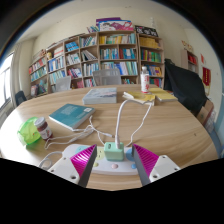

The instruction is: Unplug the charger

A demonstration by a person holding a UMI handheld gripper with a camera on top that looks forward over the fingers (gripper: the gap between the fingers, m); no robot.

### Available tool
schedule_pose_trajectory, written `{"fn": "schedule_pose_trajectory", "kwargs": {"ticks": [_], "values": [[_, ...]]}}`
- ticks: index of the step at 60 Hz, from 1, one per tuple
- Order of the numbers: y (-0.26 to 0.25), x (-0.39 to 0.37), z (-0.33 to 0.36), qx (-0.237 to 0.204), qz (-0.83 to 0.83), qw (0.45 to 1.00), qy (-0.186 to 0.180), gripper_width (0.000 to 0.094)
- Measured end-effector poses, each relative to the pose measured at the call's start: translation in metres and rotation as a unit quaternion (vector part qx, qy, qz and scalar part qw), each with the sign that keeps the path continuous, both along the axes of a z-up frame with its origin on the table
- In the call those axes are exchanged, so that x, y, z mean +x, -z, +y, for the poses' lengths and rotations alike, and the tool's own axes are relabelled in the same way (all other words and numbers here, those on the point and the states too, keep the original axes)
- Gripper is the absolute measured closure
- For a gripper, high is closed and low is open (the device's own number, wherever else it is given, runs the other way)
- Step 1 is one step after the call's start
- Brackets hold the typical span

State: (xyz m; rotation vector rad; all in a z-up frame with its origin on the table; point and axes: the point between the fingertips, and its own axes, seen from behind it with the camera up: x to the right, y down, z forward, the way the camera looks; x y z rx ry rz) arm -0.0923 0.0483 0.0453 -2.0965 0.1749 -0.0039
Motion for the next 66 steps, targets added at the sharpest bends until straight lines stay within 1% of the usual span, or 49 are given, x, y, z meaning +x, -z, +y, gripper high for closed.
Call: {"fn": "schedule_pose_trajectory", "kwargs": {"ticks": [3,4,5,6,8,9,18,19,22,25,26,29,32,36,38,44,50,54,59,61,66], "values": [[0.007,-0.006,0.007,0.0,0.004,1.0,-0.009,0.0262],[0.01,-0.006,0.009,-0.002,0.005,1.0,-0.011,0.0295],[0.012,-0.008,0.008,-0.003,0.006,1.0,-0.01,0.0349],[0.014,-0.006,0.009,-0.005,0.005,1.0,-0.006,0.0355],[0.015,0.004,0.01,-0.002,-0.011,1.0,0.011,0.052],[0.014,0.004,0.011,0.002,-0.015,1.0,0.012,0.0594],[0.016,0.003,0.01,-0.012,-0.026,1.0,0.002,0.0656],[0.016,0.002,0.01,-0.014,-0.025,1.0,0.001,0.0674],[0.016,0.002,0.01,-0.02,-0.023,1.0,-0.005,0.0683],[0.013,0.003,0.009,-0.031,-0.012,0.999,-0.002,0.0692],[0.007,0.003,0.007,-0.027,-0.008,1.0,-0.001,0.0691],[-0.034,0.01,0.016,0.024,-0.019,0.999,0.009,0.0692],[-0.075,0.019,0.027,0.057,-0.05,0.997,0.01,0.0691],[-0.105,0.018,0.031,0.075,-0.039,0.996,0.005,0.0693],[-0.113,0.023,0.032,0.075,-0.04,0.996,0.008,0.0694],[-0.122,0.055,0.024,0.053,-0.074,0.996,0.009,0.0692],[-0.103,0.108,0.003,0.012,-0.096,0.995,0.033,0.0687],[-0.083,0.153,-0.018,-0.031,-0.119,0.991,0.056,0.0686],[-0.039,0.184,-0.044,-0.098,-0.111,0.987,0.064,0.0682],[-0.025,0.189,-0.056,-0.125,-0.098,0.985,0.063,0.0681],[0.001,0.183,-0.073,-0.166,-0.081,0.981,0.049,0.0681]]}}
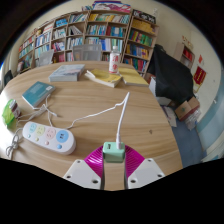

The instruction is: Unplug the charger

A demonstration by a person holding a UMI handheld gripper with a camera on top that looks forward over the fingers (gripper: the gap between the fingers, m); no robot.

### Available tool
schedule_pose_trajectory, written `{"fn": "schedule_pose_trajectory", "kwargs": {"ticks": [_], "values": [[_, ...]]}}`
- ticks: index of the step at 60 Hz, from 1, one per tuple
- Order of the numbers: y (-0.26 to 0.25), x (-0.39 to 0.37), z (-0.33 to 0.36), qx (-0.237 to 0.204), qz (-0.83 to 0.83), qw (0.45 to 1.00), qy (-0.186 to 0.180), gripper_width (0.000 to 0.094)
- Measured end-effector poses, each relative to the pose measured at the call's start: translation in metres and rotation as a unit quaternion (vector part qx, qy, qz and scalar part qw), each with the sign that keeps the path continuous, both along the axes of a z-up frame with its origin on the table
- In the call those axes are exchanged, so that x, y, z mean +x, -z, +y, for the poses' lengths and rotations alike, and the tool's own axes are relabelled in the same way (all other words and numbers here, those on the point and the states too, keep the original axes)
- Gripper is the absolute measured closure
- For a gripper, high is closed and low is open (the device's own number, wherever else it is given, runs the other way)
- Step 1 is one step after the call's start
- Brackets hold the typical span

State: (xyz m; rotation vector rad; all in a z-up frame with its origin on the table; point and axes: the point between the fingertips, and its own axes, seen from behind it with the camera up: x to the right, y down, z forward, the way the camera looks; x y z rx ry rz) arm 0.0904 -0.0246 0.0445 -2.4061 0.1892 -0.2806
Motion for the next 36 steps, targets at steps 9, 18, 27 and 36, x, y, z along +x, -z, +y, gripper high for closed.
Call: {"fn": "schedule_pose_trajectory", "kwargs": {"ticks": [9,18,27,36], "values": [[0.031,-0.026,-0.022,-0.046,0.018,0.998,-0.047,0.0658],[0.052,-0.037,-0.027,-0.079,0.023,0.994,-0.069,0.0627],[0.052,-0.042,-0.021,-0.08,0.04,0.993,-0.078,0.0522],[0.04,-0.044,-0.017,-0.059,0.033,0.994,-0.087,0.0182]]}}
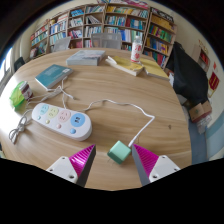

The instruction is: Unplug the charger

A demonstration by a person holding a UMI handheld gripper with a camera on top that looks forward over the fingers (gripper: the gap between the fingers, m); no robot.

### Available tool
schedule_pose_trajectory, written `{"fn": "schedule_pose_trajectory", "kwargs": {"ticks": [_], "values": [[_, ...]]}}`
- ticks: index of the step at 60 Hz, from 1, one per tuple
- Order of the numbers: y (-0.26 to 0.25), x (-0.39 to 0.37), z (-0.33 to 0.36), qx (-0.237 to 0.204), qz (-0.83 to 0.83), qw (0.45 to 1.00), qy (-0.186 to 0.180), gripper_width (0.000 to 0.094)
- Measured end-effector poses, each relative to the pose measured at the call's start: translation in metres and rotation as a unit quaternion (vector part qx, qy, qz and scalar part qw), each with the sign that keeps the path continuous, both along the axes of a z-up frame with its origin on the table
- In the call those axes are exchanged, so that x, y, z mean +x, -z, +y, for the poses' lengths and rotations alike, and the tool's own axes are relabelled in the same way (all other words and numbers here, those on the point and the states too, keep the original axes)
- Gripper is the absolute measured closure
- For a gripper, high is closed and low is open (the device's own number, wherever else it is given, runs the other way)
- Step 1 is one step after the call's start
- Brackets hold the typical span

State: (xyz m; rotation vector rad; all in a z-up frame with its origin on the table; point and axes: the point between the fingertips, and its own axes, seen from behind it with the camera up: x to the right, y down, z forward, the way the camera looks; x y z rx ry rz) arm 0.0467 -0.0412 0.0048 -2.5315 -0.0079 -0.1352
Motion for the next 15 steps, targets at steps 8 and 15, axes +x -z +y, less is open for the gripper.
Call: {"fn": "schedule_pose_trajectory", "kwargs": {"ticks": [8,15], "values": [[-0.018,-0.003,-0.009,0.016,0.009,1.0,0.022,0.0085],[-0.049,-0.003,-0.023,0.037,-0.004,0.999,0.032,0.0088]]}}
